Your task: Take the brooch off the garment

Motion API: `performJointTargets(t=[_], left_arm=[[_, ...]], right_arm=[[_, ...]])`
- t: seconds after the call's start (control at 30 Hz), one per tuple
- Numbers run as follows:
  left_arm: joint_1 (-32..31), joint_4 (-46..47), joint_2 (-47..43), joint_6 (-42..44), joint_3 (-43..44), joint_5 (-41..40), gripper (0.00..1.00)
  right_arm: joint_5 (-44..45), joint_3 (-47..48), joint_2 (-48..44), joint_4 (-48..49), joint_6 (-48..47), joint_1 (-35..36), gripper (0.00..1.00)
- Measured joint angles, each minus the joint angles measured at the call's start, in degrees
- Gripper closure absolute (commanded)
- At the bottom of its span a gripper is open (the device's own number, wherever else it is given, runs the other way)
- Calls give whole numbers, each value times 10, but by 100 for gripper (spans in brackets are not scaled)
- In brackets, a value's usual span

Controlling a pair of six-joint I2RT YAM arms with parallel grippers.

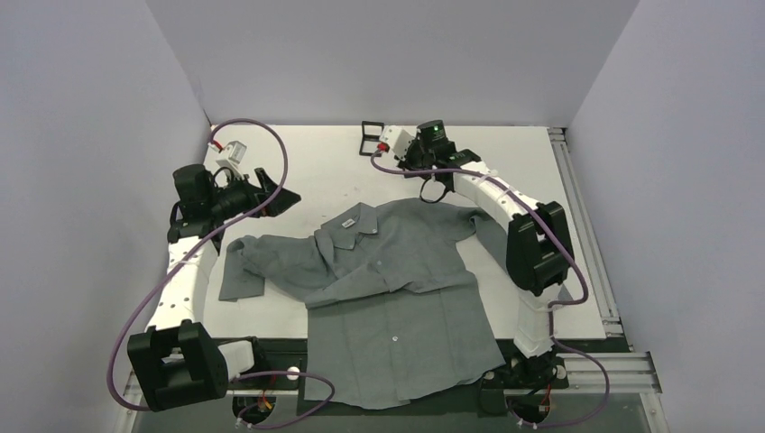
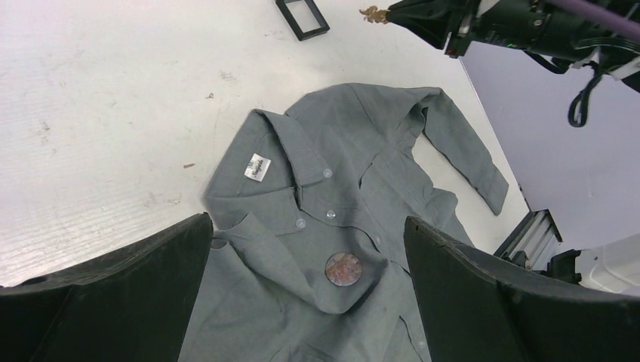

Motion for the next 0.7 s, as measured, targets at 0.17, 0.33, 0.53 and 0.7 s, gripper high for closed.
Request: performJointTargets(t=[0.17, 0.33, 0.53, 0.7], left_arm=[[3, 3, 0, 0, 0, 1, 4], [3, 14, 0, -11, 0, 12, 4], [3, 22, 0, -17, 0, 19, 4], [4, 33, 0, -21, 0, 26, 4]], right_arm=[[37, 36, 63, -9, -45, 0, 100], [64, 59, 107, -10, -75, 0, 100], [85, 85, 144, -3, -101, -1, 100], [102, 124, 179, 3, -110, -2, 100]])
